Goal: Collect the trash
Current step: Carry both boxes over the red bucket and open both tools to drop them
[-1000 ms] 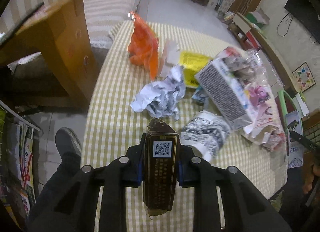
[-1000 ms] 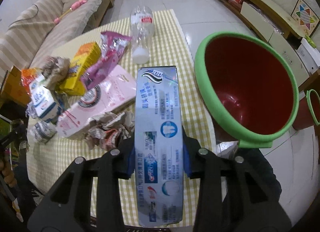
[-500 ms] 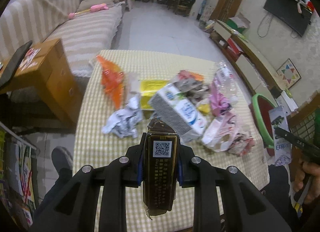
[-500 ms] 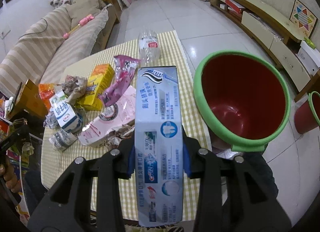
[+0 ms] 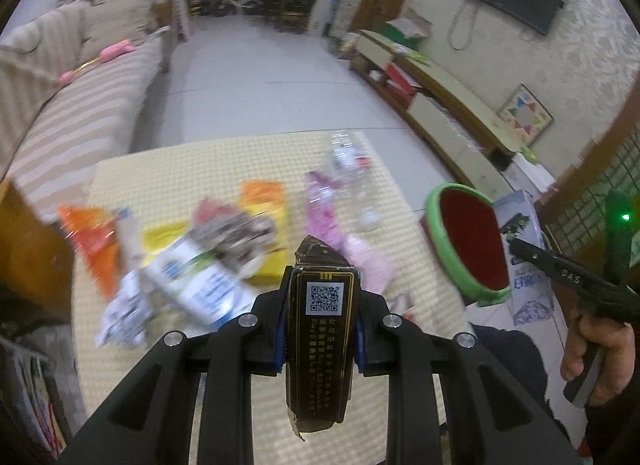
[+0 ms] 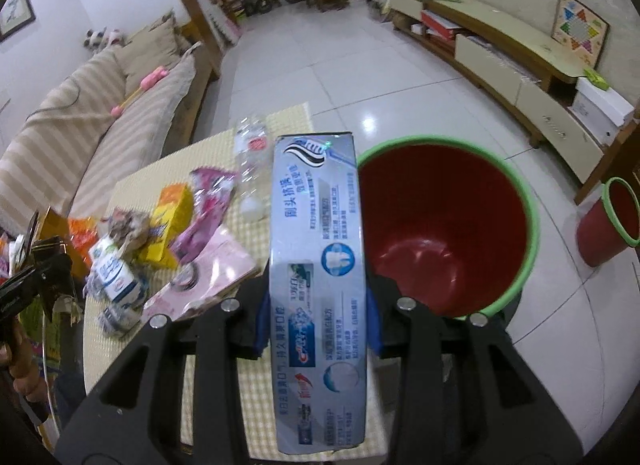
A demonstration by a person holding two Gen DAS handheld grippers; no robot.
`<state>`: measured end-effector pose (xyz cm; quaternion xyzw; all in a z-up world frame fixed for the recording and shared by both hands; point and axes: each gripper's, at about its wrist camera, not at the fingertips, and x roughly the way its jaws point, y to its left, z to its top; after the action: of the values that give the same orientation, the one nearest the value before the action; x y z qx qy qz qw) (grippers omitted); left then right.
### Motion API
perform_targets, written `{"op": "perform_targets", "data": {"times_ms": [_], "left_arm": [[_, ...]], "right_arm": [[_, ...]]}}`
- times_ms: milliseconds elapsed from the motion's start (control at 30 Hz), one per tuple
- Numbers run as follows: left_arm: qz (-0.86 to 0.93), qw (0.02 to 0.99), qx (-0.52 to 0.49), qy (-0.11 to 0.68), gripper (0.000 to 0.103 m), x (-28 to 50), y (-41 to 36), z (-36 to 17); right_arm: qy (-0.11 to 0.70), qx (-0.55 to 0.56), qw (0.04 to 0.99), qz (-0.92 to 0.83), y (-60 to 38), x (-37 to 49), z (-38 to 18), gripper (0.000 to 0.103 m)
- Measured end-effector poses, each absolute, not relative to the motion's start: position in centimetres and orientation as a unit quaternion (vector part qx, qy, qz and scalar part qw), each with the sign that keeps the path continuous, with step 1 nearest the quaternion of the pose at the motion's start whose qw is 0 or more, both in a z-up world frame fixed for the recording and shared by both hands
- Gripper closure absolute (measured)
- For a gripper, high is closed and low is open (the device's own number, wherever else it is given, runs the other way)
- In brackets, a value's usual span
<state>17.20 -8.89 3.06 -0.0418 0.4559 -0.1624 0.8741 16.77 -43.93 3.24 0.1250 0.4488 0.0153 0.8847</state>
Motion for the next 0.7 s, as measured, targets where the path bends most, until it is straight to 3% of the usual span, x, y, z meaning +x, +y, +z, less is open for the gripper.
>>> {"op": "perform_targets", "data": {"times_ms": [700], "left_arm": [[-0.331, 0.821, -0.002, 0.465, 0.081, 24.9, -30.9, 3.8]], "right_arm": [[0.415, 0.191, 0.887, -0.064, -55.4, 20.2, 2.0, 0.067]]}}
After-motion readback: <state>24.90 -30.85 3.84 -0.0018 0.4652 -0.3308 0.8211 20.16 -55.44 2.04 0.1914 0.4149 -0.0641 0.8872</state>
